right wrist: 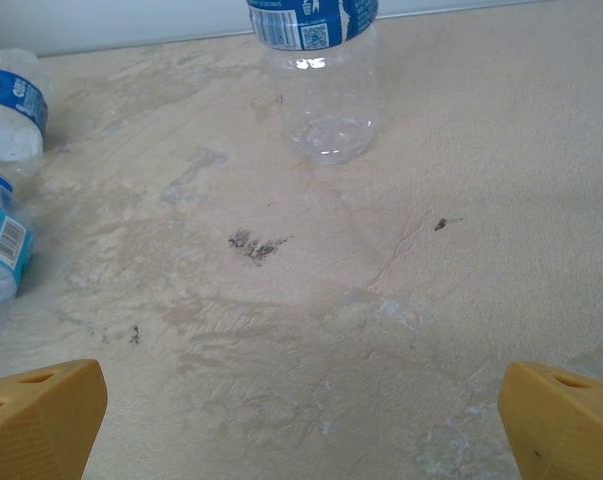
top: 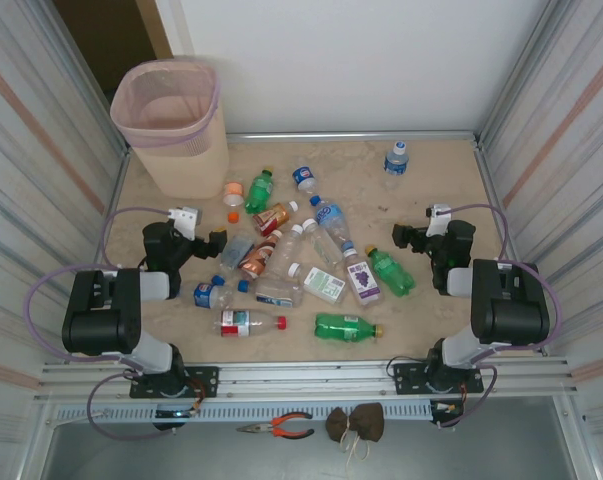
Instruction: Put the plastic bottles in the bin
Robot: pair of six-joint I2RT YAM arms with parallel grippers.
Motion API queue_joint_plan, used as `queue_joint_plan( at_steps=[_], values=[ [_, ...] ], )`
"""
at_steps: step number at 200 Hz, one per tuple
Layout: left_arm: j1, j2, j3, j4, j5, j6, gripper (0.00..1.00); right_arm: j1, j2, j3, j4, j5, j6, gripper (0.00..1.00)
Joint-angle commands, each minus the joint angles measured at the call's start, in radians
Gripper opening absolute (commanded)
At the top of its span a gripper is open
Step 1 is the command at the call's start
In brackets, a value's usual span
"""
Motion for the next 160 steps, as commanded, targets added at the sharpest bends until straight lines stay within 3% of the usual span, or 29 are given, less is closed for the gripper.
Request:
queue_joint_plan(
  at_steps=[1, 70, 160],
  values=[
    [0.008, 0.0, -0.008, 0.024, 0.003, 0.011, 0.99, -0.006, 0.001, -0.006, 0.021, -0.017, -0.005, 0.99],
    [0.009, -0.002, -0.003, 0.019, -0.023, -0.003, 0.99, -0.003, -0.002, -0.011, 0.025, -0.001, -0.002, 0.99],
    [0.009, -0.171, 0.09, -0.297, -0.149, -0.054, 0.98, -0.024, -0.139, 0.072, -0.223, 0.047, 0.047, 0.99]
  ],
)
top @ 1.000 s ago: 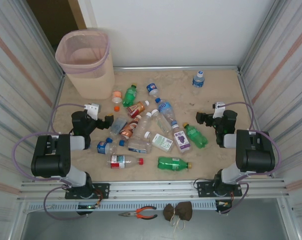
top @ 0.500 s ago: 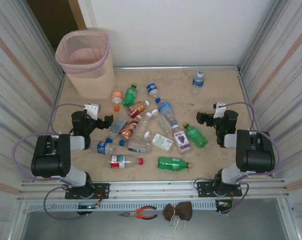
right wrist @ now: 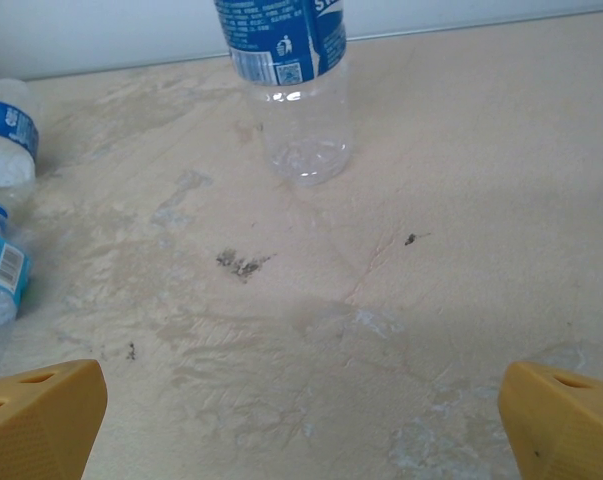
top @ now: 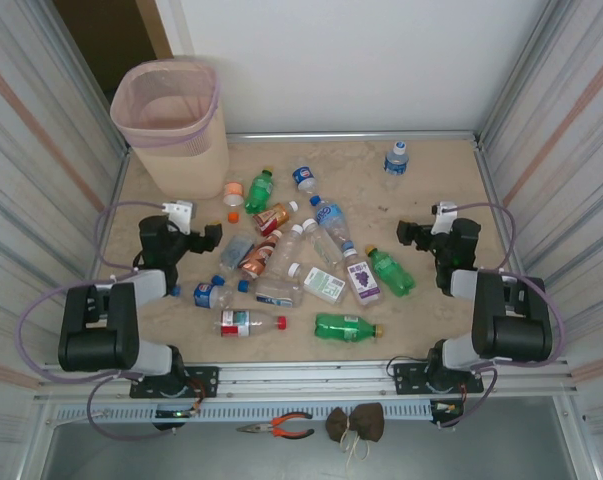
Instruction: Put the plastic bottles in the bin
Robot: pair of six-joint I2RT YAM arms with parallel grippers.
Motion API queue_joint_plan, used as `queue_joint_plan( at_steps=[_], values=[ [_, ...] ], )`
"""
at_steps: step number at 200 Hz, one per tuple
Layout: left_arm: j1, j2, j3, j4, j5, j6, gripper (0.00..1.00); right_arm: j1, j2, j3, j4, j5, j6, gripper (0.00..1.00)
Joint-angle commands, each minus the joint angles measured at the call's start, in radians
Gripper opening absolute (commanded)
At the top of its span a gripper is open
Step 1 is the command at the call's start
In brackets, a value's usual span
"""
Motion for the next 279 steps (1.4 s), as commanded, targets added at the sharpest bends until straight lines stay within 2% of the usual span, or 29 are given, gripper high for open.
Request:
queue_joint_plan(
  at_steps=[1, 41, 74, 121, 154, 210, 279],
  values=[
    [0.007, -0.055, 0.03, -0.104, -0.06, -0.032, 0.98, -0.006, -0.034, 0.057, -0.114, 0.025, 0.028, 0.99],
    [0.008, -0.156, 0.064, -0.253, -0.13, -0.088, 0.99, 0.002, -0.043, 0.179, -0.288, 0.014, 0.011, 0.98],
    [0.006, -0.23, 0.118, -0.394, -0.139, -0.152, 0.99, 0.033, -0.014, 0.305, -0.382, 0.022, -0.025, 0.96],
    [0.008, -0.308, 0.206, -0.605, -0.095, -0.247, 0.99, 0.07, 0.142, 0.601, -0.526, 0.004, -0.023, 0.89],
    [0.007, -0.35, 0.235, -0.688, -0.042, -0.286, 0.99, 0.087, 0.28, 0.839, -0.62, -0.018, -0.019, 0.83],
    [0.005, -0.418, 0.245, -0.764, -0.001, -0.302, 0.98, 0.11, 0.484, 1.086, -0.656, -0.039, -0.051, 0.72],
    [0.005, -0.463, 0.22, -0.774, 0.003, -0.308, 0.98, 0.114, 0.6, 1.142, -0.566, -0.02, -0.112, 0.64]
  ],
)
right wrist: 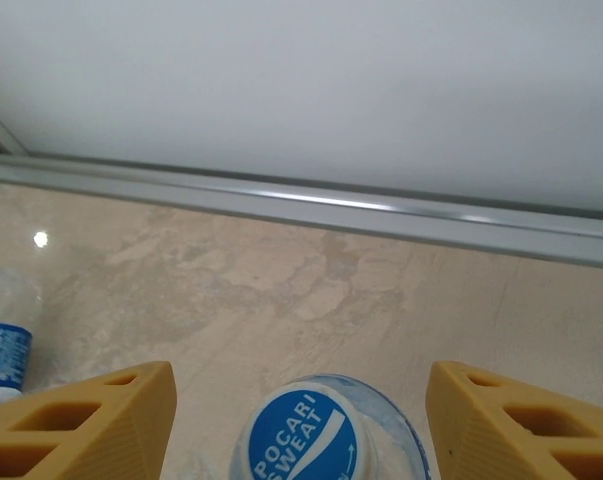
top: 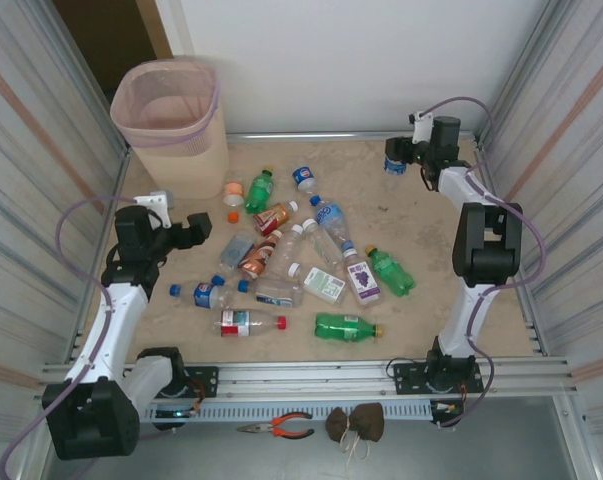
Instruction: Put the plastic bottles in the bin
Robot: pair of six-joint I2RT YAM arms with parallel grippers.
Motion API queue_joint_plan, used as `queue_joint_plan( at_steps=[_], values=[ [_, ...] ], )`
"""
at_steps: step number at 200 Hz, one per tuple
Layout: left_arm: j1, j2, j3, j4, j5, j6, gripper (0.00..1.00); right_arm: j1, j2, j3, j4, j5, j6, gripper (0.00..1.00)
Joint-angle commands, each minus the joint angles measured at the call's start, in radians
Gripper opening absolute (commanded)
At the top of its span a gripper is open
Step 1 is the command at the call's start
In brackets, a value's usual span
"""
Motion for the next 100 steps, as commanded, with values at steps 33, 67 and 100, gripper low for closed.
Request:
queue_joint_plan(
  at_steps=[33, 67, 100],
  values=[
    [0.006, -0.043, -0.024, 0.007, 0.016, -0.025, 0.98, 0.002, 0.068, 0.043, 0.073, -0.012, -0.075, 0.55],
    [0.006, -0.054, -0.027, 0.012, 0.017, -0.023, 0.98, 0.001, 0.079, 0.042, 0.079, -0.016, -0.084, 0.46],
    [0.005, -0.055, -0.012, 0.011, 0.02, -0.02, 0.97, 0.0, 0.058, 0.039, 0.068, -0.023, -0.102, 0.29]
  ],
)
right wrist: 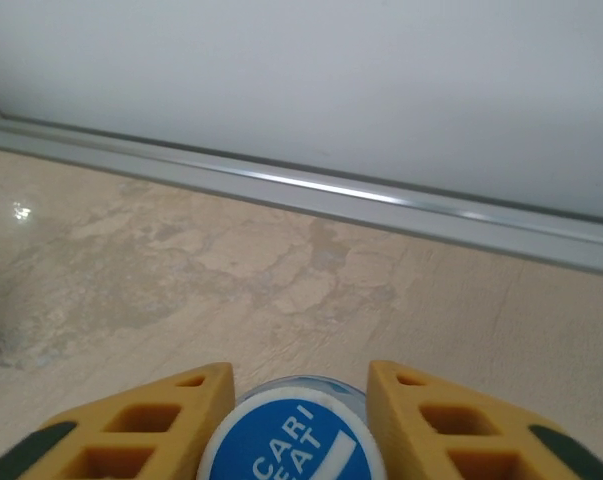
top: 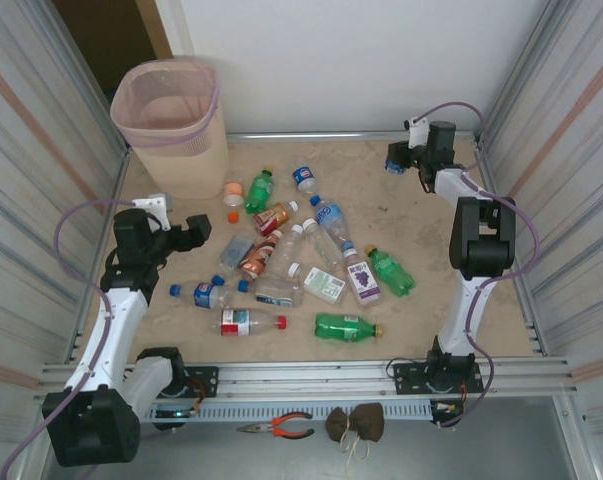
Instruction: Put the plastic bottles in the bin
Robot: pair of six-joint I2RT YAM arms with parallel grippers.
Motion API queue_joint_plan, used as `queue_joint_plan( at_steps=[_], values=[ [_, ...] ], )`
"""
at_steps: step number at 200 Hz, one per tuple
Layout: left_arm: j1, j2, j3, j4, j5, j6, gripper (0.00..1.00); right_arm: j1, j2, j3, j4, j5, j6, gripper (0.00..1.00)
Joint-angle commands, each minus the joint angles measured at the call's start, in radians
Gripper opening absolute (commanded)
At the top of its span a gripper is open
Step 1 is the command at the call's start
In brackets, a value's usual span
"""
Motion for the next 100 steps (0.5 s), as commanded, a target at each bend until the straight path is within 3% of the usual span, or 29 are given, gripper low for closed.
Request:
queue_joint_plan(
  at_steps=[1, 22, 73, 100],
  values=[
    [0.005, -0.019, 0.003, 0.019, 0.016, -0.005, 0.97, 0.001, -0.011, 0.031, 0.014, -0.014, -0.026, 0.28],
    [0.005, -0.021, 0.018, 0.017, 0.019, -0.009, 0.96, 0.002, -0.04, 0.027, -0.003, -0.013, -0.03, 0.18],
    [0.0, -0.013, 0.068, 0.031, 0.103, -0.003, 0.94, 0.001, -0.178, -0.01, -0.065, -0.013, 0.011, 0.14],
    [-0.07, 0.007, 0.124, 0.027, 0.107, 0.055, 0.93, 0.004, -0.275, -0.024, -0.154, -0.042, 0.059, 0.13]
  ],
)
